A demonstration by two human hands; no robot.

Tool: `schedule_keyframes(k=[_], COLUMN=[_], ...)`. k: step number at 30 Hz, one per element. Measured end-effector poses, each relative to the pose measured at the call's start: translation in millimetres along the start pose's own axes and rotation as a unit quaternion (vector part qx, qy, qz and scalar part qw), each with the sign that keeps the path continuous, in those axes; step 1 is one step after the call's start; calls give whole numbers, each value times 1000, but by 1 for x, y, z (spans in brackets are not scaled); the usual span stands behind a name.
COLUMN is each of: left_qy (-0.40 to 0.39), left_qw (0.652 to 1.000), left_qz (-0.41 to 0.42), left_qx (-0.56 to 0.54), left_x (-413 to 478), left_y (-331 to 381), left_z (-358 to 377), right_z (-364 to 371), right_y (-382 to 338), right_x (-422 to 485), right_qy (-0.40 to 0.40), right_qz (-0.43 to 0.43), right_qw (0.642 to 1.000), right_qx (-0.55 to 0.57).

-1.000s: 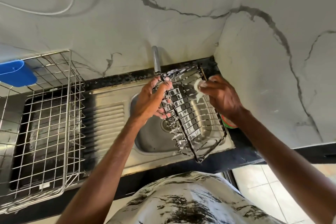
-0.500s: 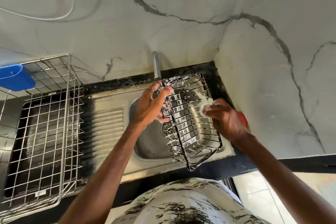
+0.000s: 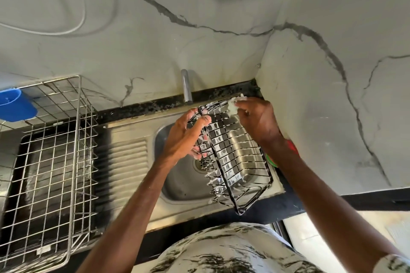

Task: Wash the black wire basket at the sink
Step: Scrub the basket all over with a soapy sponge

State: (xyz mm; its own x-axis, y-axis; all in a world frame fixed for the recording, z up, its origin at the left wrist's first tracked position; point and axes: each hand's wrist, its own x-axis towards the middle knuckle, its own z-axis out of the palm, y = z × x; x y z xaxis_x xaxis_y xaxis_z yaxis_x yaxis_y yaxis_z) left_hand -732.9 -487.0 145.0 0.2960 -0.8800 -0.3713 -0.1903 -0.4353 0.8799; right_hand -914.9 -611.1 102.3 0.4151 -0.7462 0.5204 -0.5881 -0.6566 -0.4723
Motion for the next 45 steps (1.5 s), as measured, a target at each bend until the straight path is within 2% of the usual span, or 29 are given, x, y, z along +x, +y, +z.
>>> schedule_keyframes(k=[5, 9, 11, 14, 20, 27, 32, 36, 39, 40, 43, 45], left_qy=[-6, 5, 6, 6, -4, 23, 50, 70, 87, 88, 81, 78], left_qw=[1000, 1000, 1000, 1000, 1000, 998, 998, 997, 996, 996, 996, 996], left_qz=[-2, 8, 11, 10, -3, 21, 11, 11, 15, 18, 32, 29], left_qx=[-14, 3, 2, 3, -9, 56, 37, 27, 10, 5, 11, 23], left_x=[2, 0, -2, -1, -3, -6, -5, -2, 0, 2, 7, 9], left_y=[-4, -5, -2, 3, 15, 11, 4, 4, 8, 9, 9, 5], left_z=[0, -2, -3, -3, 0, 6, 2, -1, -4, -6, -8, -7], right_z=[26, 21, 15, 12, 13, 36, 39, 43, 43, 39, 30, 21], right_y=[-26, -1, 10, 17, 25, 20, 9, 12, 19, 18, 11, -1], right_x=[-11, -10, -14, -22, -23, -17, -35, -60, -92, -100, -107, -94], right_qy=[-58, -89, -79, -119, -160, -325, -332, -303, -394, -414, -460, -454], right_qz=[-54, 15, -39, -87, -174, -172, -184, -208, -224, -231, -142, -142], right_qw=[996, 995, 990, 964, 925, 864, 835, 811, 750, 744, 780, 810], right_qx=[27, -42, -111, -221, -298, -345, -398, -454, -483, -471, -400, -344])
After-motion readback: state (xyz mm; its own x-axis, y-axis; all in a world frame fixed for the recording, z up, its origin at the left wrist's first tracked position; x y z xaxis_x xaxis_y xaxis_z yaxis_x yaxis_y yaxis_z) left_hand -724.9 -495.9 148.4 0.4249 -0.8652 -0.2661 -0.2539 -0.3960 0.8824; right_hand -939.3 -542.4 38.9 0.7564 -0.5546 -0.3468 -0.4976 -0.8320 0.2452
